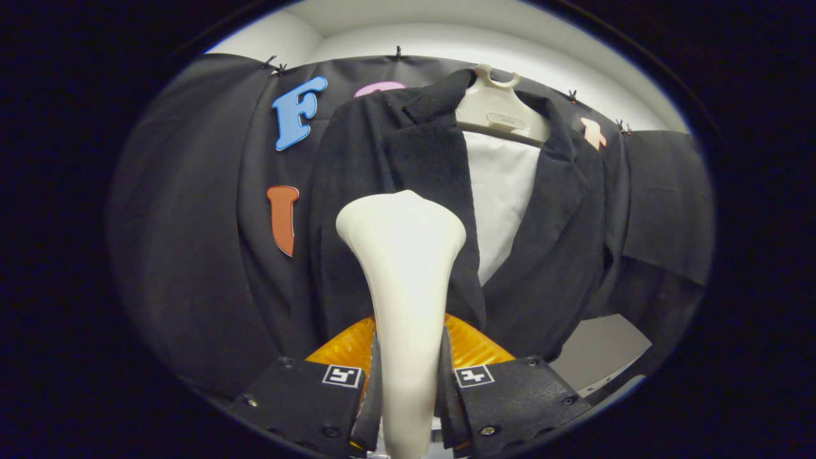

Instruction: Iron the clothes twice with a garment steamer, once on the left side and once on the right side.

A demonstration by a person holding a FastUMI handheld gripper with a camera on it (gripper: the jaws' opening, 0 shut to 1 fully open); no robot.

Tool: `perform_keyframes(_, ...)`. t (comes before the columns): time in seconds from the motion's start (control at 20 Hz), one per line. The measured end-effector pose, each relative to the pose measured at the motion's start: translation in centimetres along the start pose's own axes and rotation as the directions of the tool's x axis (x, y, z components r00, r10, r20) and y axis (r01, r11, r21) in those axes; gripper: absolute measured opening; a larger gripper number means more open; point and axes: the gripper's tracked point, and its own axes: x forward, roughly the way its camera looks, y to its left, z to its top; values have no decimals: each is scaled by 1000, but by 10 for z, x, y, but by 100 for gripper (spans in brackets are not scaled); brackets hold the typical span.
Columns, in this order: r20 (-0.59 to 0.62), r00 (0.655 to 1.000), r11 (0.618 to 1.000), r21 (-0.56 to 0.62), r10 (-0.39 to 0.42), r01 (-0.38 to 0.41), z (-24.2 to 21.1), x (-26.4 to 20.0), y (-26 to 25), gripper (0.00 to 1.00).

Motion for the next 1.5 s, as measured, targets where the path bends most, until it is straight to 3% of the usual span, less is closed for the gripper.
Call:
perform_keyframes(0.85, -136, 991, 1000, -29, -9, 5, -122, 10, -2, 40)
perform_keyframes(1.5, -263, 965, 996, -82, -2, -20, -224, 17, 2, 40)
